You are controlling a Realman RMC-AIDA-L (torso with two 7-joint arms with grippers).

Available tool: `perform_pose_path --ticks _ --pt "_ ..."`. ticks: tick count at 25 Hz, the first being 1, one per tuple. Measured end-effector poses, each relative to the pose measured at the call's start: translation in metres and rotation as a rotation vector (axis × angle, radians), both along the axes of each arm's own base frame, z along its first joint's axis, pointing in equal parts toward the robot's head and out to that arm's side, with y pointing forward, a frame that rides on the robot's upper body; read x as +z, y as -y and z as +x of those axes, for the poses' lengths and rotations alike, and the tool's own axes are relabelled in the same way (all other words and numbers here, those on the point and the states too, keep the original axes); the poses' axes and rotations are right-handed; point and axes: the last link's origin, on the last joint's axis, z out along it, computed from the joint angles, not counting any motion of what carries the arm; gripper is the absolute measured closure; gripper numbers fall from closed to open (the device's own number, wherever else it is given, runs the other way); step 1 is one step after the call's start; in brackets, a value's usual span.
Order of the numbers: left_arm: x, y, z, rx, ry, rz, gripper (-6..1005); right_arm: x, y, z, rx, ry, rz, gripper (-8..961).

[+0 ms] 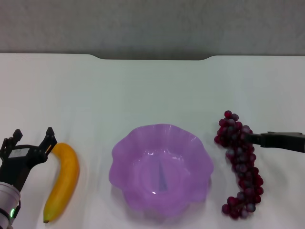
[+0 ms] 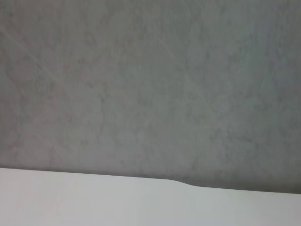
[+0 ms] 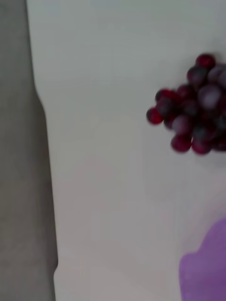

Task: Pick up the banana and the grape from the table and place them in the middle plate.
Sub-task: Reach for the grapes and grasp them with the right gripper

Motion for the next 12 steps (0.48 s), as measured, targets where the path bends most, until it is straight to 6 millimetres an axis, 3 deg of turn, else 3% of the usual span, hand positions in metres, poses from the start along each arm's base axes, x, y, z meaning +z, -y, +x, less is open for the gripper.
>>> perform_pose_path --ticks 5,12 --pt "0.000 0.000 0.000 0.000 0.001 0.001 108 -0.001 0.000 0.016 -0.029 0.015 0.014 228" --pt "0.000 0.000 0.001 -0.003 0.002 0.001 108 -0.010 -0.005 0.013 0.000 0.035 0.008 229"
